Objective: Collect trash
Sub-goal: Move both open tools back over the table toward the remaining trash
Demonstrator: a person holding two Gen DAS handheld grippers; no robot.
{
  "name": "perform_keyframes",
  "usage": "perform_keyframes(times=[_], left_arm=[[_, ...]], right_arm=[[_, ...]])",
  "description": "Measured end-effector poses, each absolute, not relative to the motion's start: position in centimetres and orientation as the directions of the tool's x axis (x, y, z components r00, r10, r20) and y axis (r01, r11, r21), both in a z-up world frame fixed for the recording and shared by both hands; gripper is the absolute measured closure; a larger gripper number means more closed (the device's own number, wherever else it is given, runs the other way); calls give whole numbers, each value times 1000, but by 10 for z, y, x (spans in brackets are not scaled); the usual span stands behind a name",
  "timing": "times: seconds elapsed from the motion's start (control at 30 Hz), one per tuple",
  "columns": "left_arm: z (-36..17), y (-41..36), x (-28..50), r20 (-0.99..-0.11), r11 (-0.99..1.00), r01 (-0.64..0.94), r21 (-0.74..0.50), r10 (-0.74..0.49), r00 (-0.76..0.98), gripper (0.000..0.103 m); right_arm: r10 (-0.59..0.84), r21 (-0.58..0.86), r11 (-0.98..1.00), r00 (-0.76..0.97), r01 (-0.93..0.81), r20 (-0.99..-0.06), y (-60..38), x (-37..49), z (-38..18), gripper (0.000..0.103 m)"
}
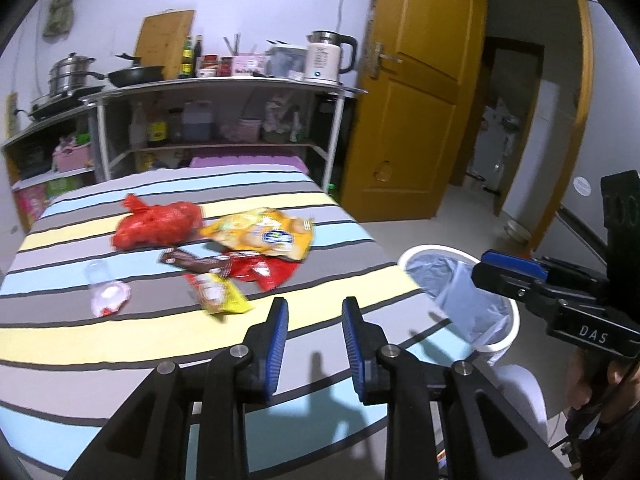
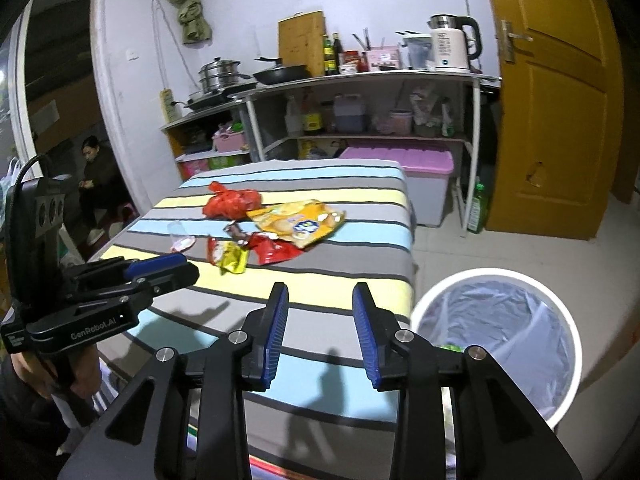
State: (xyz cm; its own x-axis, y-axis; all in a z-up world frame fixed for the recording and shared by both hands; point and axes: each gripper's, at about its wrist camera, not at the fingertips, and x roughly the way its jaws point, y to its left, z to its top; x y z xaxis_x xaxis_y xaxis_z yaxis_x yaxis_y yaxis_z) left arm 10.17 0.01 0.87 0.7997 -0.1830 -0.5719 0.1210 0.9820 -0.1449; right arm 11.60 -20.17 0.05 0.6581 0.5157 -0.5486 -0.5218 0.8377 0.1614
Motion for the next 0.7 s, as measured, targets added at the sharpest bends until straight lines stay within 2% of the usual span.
perform_keyframes(times=[0.2,0.33,0.57,0.7], left_arm=[[11,31,91,-564,988,52,-146,-126,816,76],[11,50,86,-559,989,9,-146,-90,824,76],[7,84,86,-567,987,-70,-143,-24,823,76],[3,101,86,-571,984,-103,-143,3,821,70]], right_arm=[[541,157,815,635,-558,-551,-178,116,3,68],[560,155,796,617,-585,-553,-160,117,2,60],[590,150,761,577,-632,-565,-125,124,-1,60],[604,149,740,551,-656,-576,-106,126,-5,59]])
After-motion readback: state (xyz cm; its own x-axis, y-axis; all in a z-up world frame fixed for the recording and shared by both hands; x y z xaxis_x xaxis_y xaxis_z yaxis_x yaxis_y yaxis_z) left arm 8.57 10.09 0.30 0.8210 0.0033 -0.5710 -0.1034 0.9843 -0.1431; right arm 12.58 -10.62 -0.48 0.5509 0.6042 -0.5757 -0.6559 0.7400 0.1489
